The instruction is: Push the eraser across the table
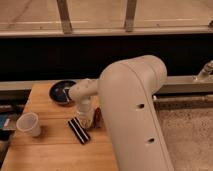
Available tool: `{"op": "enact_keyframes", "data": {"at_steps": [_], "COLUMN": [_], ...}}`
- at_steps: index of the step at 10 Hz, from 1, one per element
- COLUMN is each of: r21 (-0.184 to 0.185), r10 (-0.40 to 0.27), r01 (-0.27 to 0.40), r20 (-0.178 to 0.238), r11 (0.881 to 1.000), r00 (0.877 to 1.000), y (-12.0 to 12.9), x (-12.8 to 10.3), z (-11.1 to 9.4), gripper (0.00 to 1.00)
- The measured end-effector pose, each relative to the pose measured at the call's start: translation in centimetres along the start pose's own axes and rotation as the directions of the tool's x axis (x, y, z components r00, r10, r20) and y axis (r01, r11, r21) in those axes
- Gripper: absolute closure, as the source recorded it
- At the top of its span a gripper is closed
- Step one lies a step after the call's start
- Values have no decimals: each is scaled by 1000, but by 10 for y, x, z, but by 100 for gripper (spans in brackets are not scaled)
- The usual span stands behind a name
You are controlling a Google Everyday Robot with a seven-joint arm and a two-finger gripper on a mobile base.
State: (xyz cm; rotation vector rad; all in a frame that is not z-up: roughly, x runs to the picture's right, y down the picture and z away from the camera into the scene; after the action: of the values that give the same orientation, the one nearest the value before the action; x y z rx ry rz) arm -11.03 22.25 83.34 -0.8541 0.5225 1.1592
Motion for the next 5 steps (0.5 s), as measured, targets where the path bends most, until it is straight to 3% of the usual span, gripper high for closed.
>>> {"op": "enact_keyframes", "data": {"at_steps": [2, 5], "r21": [-30, -38], "r10": [-12, -28], "r01": [12, 27], "r20": [-21, -24], "r11": [999, 999], "r00": [1000, 999], "y": [6, 16], "x": [7, 10], "z": [8, 9], "gripper": [100, 100]}}
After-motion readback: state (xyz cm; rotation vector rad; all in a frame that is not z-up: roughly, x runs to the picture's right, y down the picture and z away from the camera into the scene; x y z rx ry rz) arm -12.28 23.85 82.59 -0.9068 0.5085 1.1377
